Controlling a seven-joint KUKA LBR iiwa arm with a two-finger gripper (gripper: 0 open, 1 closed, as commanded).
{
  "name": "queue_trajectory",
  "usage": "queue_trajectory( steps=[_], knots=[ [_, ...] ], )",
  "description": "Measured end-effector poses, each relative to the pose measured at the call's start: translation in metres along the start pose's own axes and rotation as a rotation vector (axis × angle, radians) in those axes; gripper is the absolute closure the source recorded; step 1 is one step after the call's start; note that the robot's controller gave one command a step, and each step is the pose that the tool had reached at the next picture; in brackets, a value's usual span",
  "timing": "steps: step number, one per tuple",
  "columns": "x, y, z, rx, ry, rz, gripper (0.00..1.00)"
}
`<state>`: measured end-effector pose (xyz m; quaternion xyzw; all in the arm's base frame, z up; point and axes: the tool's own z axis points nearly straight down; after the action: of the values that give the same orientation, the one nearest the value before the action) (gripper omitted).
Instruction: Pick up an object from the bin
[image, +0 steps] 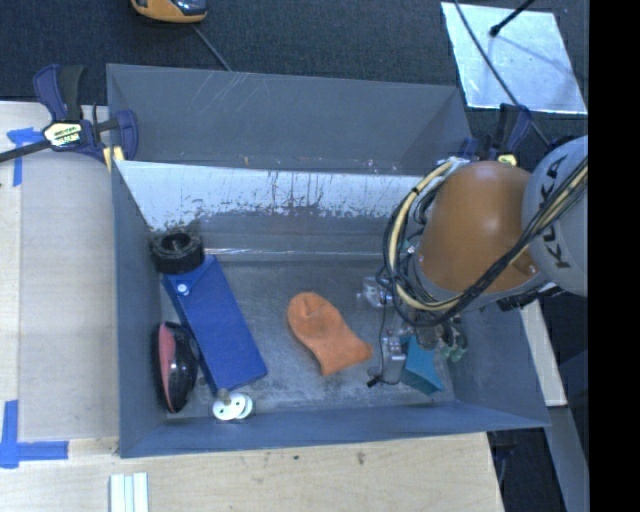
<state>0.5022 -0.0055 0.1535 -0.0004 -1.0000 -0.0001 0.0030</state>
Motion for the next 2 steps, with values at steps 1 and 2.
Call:
queue_trajectory(
  steps=[1,2],
  knots=[
    [-0.002,0.0,-0.004,0.0,-0.009,0.0,0.0],
    [-0.016,0.009,0.042,-0.001,-0.012,0.095,0.0]
  ],
)
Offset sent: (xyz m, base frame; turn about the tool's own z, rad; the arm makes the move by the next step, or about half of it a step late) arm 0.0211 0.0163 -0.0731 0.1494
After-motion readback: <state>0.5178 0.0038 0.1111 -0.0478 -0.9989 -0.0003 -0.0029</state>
